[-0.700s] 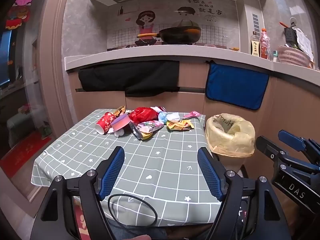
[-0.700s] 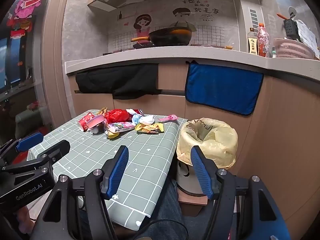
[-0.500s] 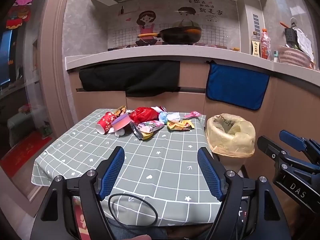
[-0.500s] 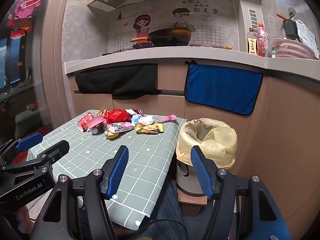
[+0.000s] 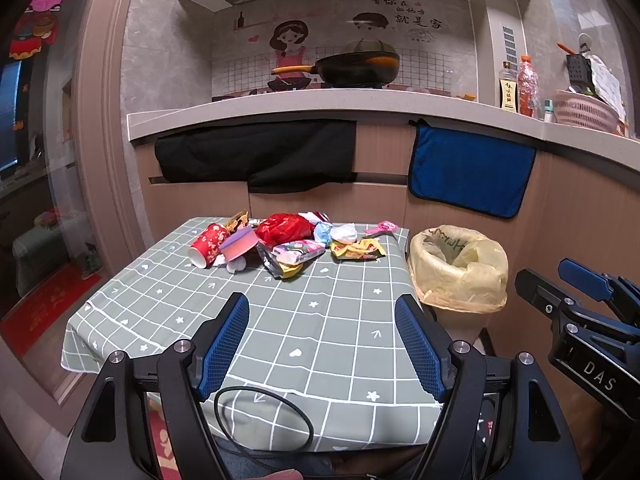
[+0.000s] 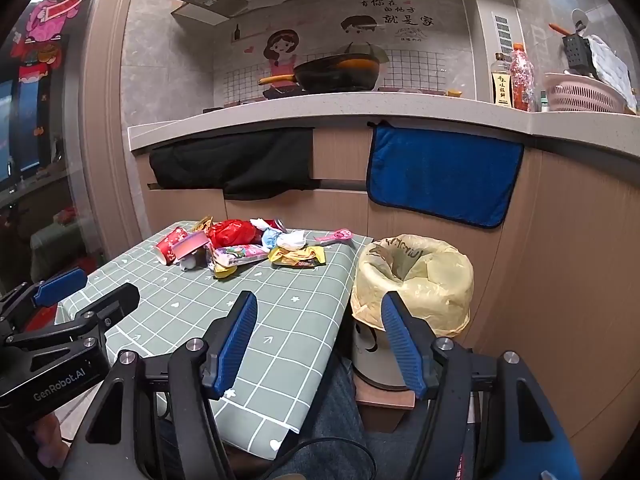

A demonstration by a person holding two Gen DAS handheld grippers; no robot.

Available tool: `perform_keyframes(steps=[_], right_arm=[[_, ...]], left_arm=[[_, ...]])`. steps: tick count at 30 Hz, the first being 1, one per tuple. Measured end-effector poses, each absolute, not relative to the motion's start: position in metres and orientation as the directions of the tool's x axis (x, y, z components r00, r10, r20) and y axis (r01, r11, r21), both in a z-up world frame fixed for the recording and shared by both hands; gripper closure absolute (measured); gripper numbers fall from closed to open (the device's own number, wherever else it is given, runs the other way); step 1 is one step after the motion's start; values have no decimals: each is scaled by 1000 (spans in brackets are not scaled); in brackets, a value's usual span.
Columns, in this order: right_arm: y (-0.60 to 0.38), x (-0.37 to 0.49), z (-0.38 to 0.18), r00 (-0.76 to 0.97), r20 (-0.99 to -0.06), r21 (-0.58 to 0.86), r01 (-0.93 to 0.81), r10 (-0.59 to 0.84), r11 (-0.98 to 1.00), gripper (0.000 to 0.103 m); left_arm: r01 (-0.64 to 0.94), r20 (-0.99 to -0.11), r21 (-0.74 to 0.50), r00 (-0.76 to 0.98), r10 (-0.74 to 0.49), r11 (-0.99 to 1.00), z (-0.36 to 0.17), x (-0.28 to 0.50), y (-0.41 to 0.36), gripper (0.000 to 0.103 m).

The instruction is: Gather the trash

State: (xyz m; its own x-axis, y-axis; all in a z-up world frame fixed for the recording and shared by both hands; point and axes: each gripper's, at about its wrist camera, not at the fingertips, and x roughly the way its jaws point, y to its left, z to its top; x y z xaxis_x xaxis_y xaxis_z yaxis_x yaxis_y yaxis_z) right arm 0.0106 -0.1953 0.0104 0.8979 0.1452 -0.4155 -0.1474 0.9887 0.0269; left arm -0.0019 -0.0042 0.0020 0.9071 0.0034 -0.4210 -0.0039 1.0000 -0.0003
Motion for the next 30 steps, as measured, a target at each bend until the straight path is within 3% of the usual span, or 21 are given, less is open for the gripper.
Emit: perform_keyframes(steps=[30], right_arm=[[-199, 14, 7, 892, -426, 35, -149, 150, 988, 41]], left_arm=[[4, -427, -1, 904, -5, 1000, 0, -1, -7, 27]])
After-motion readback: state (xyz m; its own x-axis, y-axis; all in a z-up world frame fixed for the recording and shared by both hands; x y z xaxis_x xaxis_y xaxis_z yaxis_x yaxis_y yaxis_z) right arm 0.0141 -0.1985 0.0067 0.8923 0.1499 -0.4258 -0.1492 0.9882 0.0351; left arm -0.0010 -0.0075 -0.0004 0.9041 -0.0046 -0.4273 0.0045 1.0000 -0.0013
